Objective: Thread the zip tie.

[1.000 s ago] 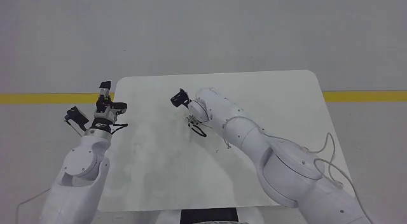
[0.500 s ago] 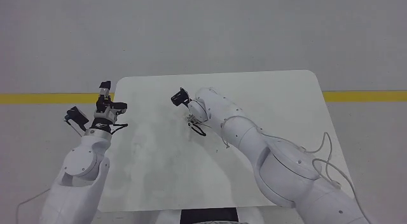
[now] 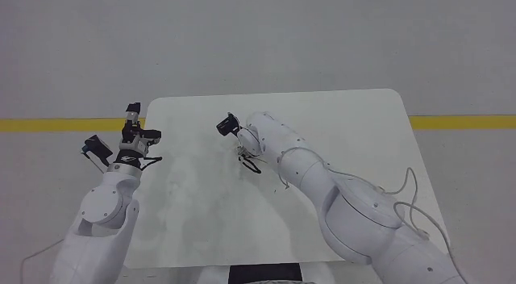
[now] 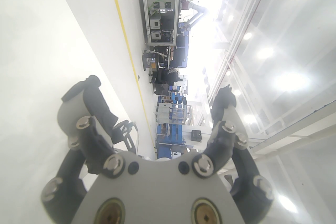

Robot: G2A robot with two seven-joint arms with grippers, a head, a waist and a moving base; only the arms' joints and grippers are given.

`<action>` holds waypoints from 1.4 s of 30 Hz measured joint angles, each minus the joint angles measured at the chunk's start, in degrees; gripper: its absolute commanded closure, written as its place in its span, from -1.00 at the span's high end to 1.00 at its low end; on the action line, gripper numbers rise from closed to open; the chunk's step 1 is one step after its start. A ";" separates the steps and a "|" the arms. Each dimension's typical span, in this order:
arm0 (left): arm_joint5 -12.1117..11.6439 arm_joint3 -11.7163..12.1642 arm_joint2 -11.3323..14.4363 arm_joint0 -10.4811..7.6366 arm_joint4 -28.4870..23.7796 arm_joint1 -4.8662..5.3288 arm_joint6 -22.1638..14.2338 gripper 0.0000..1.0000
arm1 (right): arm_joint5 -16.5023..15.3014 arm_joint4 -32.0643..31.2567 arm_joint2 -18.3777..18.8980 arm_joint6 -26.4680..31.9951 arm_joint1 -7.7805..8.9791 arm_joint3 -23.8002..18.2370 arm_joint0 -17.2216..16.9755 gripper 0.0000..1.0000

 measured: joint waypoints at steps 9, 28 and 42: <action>0.00 0.00 0.00 0.00 0.00 0.00 0.00 1.00 | -0.22 -0.51 1.35 0.92 -0.04 0.84 2.34 -1.00; 0.00 0.00 0.00 0.00 0.00 0.00 0.00 1.00 | -5.22 0.77 7.26 1.04 4.38 -3.13 3.97 -1.00; 0.00 0.00 0.00 0.00 0.00 0.00 0.00 1.00 | -2.16 5.82 18.11 -2.06 11.19 -16.42 -2.28 -1.00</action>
